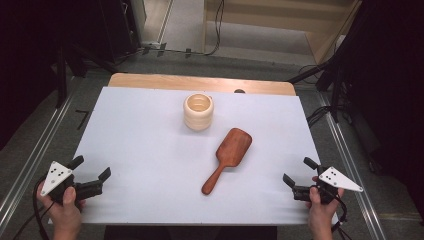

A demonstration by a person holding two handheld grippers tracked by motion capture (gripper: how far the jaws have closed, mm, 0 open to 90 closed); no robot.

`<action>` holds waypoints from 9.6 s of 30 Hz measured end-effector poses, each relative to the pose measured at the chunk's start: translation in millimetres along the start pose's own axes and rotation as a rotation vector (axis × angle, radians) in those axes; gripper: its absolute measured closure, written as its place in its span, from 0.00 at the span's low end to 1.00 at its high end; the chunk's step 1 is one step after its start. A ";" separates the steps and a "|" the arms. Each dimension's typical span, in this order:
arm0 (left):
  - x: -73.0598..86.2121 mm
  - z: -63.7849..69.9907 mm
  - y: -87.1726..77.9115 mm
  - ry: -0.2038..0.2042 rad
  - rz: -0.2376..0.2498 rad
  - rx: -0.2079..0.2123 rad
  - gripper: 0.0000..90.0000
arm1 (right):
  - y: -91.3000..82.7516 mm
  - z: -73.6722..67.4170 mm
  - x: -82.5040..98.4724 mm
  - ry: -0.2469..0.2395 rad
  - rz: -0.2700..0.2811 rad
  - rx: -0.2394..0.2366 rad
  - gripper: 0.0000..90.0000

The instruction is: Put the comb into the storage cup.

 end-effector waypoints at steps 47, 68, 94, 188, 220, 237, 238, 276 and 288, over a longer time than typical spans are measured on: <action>-1.1 0.8 -1.5 -0.016 0.025 0.040 0.00 | 63.3 -125.6 -60.7 -0.121 -0.247 -0.340 0.98; -0.8 1.4 -1.3 -0.014 0.020 0.044 0.00 | 99.7 -178.8 -40.5 -0.220 -0.434 -0.495 0.98; -1.4 0.6 -2.9 -0.021 0.029 0.043 0.00 | 131.9 -229.9 13.3 -0.302 -0.615 -0.557 0.98; -1.1 1.3 -3.1 -0.014 0.026 0.043 0.00 | 78.6 -82.8 -25.1 -0.170 -0.735 -0.292 0.00; -1.2 1.1 -3.4 -0.016 0.027 0.042 0.00 | 127.7 -80.5 6.4 -0.193 -0.905 -0.234 0.55; -1.1 1.0 -2.5 -0.013 0.023 0.041 0.00 | 128.8 -85.7 13.0 -0.242 -0.834 -0.252 0.77; -1.1 1.3 -2.3 -0.014 0.024 0.043 0.00 | 128.5 -86.0 14.1 -0.235 -0.816 -0.245 0.77; -15.0 19.1 3.3 0.042 0.015 0.054 0.00 | 105.9 -94.7 2.6 -0.108 -0.482 -0.201 0.78; -33.5 60.7 14.1 0.018 0.056 0.132 0.00 | 105.1 -100.6 -7.5 -0.076 -0.381 -0.223 0.78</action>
Point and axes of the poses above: each handheld gripper's, and its own axes: y roughly forward along the jaws, x roughly out of its underside, z roughly to its right, the point moved 7 cm from there along y, roughly forward along the jaws, and after that the axes turned 12 degrees about z, right-handed, at the moved point
